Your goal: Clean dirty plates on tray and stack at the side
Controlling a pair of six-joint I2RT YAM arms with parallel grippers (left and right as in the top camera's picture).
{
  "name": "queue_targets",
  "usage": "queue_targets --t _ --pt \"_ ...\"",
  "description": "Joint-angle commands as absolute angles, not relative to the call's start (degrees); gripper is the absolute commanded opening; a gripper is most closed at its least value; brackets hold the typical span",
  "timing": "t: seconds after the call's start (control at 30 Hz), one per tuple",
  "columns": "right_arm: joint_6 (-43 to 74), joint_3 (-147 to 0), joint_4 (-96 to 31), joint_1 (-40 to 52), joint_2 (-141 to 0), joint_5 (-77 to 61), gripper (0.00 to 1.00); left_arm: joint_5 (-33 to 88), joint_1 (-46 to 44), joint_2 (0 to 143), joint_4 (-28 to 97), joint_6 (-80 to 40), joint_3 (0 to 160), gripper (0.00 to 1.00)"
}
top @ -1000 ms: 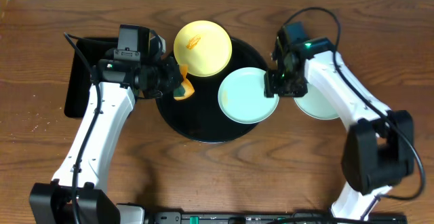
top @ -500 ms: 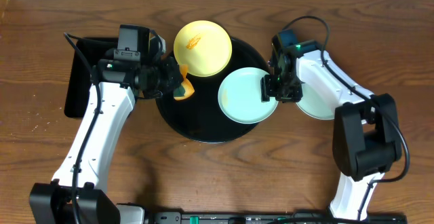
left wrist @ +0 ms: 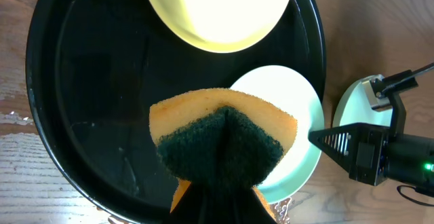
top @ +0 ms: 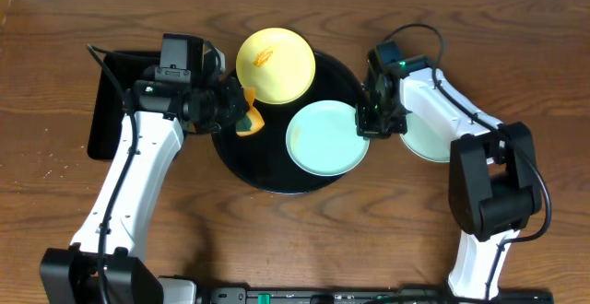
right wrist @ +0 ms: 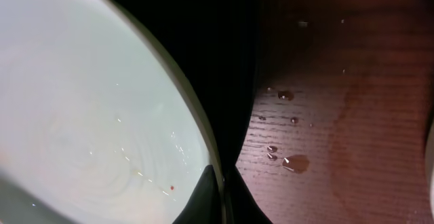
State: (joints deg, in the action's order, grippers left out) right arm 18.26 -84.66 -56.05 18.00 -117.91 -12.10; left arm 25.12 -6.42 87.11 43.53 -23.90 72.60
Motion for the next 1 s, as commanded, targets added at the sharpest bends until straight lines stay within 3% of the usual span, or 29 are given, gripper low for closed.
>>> queue_targets --t 0.0,0.63,0.97 --pt "18.2 -84.2 -56.4 18.0 -118.4 -10.3 0.01 24.8 -6.3 86.9 43.7 -22.9 72.4 0.08" --pt "16.4 -84.2 -57.1 18.0 -105.4 -8.1 0.01 24.8 -6.3 86.9 43.7 -22.9 72.4 0.08" --pt "15.1 -84.2 -53.6 20.8 -94.2 8.5 0.01 24.8 -6.3 86.9 43.7 -22.9 72.4 0.07"
